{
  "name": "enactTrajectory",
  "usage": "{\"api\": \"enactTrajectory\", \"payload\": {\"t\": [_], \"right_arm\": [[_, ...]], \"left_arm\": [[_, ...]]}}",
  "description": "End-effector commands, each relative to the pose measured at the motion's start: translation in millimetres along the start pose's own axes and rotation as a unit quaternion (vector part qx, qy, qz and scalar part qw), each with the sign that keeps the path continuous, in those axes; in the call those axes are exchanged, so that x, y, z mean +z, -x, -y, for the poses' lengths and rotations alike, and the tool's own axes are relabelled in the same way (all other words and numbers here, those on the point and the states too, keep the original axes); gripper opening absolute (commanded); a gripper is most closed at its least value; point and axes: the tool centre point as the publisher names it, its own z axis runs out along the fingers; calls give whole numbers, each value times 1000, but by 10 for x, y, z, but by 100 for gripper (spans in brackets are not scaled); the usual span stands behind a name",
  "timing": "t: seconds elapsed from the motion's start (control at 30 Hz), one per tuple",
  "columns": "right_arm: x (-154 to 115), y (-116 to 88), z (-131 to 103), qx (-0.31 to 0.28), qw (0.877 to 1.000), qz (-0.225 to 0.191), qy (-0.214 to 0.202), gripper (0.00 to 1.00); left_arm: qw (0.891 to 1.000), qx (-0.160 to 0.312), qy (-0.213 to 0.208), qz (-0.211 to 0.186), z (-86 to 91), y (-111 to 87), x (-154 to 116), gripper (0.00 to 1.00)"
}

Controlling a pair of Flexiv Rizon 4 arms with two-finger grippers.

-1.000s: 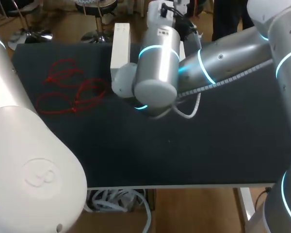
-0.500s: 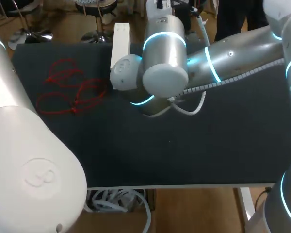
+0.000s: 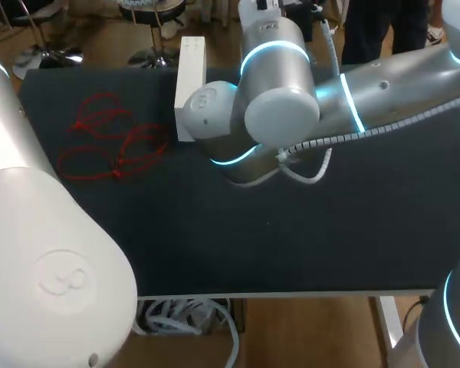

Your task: Grab the tape and strap the tape.

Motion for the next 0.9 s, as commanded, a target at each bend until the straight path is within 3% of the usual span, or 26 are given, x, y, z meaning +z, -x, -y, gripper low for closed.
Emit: {"api": "enactTrajectory", "payload": {"t": [0.03, 0.9], "right_arm": [[1, 25, -93, -3, 1000, -5, -9, 0], [34, 59, -273, -12, 1000, -15, -11, 0]], "left_arm": [[1000, -1, 3, -1, 9, 1, -13, 0], [1000, -1, 3, -1, 9, 1, -13, 0]]}}
